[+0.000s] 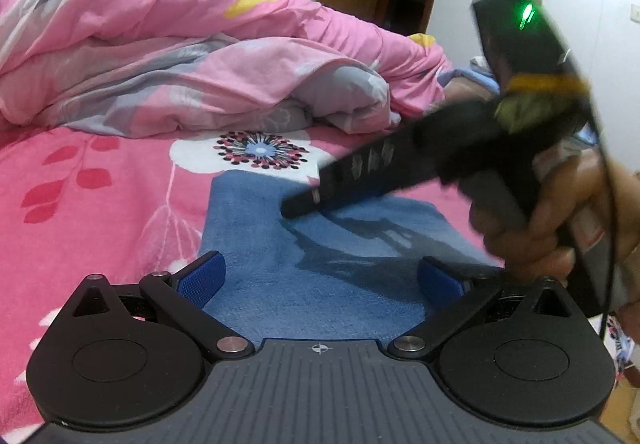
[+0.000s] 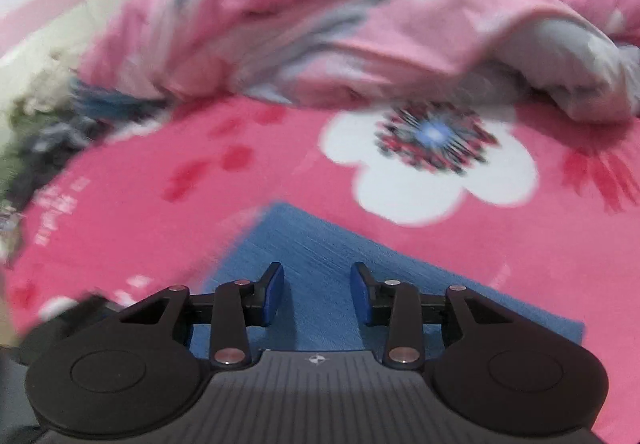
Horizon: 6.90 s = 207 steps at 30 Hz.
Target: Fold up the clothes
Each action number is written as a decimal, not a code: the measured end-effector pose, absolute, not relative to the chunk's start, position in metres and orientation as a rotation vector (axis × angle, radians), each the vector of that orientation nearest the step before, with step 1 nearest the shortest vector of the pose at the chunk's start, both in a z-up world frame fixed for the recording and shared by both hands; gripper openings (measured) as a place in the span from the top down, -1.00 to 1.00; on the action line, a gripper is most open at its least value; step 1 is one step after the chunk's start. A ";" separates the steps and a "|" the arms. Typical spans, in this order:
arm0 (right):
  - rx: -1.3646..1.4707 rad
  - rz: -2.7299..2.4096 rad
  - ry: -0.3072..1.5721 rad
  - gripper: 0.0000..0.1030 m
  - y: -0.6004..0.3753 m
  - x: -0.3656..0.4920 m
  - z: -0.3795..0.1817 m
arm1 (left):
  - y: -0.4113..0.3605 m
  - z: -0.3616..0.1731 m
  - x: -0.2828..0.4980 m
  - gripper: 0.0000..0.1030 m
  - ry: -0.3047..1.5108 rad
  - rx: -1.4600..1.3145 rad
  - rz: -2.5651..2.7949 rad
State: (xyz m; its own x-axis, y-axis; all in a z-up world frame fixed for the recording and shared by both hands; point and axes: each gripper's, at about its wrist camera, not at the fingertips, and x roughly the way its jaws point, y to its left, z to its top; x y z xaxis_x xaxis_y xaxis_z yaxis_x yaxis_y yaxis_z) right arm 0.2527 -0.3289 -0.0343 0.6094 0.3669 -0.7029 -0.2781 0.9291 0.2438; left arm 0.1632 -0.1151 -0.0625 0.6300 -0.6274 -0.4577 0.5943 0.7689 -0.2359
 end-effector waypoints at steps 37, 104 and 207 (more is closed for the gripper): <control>0.086 0.029 0.620 0.22 -0.339 0.078 -0.061 | -0.104 -0.067 0.172 -1.00 0.552 -0.067 -0.596; 0.196 0.049 0.549 0.73 -0.339 0.050 -0.066 | -0.107 -0.077 0.166 -1.00 0.582 -0.021 -0.635; 0.570 -0.063 0.845 -1.00 -0.430 0.107 -0.079 | -0.146 -0.051 0.181 -1.00 0.837 0.164 -0.564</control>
